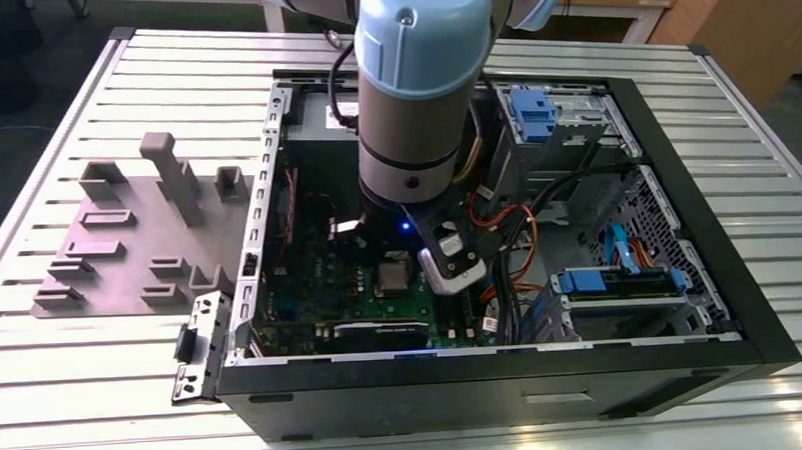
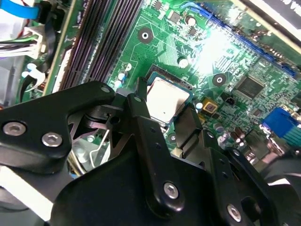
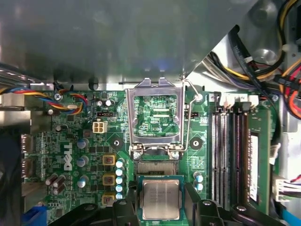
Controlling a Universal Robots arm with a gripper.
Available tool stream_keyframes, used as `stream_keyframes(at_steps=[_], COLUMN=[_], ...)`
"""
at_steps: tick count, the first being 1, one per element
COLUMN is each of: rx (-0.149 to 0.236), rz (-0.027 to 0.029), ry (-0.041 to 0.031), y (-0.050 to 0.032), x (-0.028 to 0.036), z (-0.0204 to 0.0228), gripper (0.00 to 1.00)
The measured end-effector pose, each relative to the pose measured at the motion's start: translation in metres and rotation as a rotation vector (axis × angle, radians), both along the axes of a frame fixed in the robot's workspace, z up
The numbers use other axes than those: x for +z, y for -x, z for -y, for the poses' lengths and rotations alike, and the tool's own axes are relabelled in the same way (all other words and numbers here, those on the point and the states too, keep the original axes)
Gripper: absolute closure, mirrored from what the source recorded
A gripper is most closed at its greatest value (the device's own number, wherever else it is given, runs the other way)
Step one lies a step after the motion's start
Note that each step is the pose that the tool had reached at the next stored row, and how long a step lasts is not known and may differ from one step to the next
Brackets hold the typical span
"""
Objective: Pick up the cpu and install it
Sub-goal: 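Place the cpu into insertion slot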
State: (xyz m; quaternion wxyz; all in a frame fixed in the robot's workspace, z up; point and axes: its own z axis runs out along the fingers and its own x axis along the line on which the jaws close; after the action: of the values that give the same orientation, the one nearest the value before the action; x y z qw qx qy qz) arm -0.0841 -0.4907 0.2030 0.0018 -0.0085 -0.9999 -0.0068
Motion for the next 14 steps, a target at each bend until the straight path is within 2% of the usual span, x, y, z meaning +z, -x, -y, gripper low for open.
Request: stream_keyframes(at_steps=[5, 10, 14], rx=[0.005, 0.005, 0.005], rz=[0.0, 0.0, 0.0], ry=[-0.0002, -0.0005, -0.0056], y=[0.0013, 0.0013, 0.0014], x=[-0.0067, -0.0072, -0.0082], z=[-0.0001, -0.0004, -0.0012], gripper=[0.53, 0.53, 0.53])
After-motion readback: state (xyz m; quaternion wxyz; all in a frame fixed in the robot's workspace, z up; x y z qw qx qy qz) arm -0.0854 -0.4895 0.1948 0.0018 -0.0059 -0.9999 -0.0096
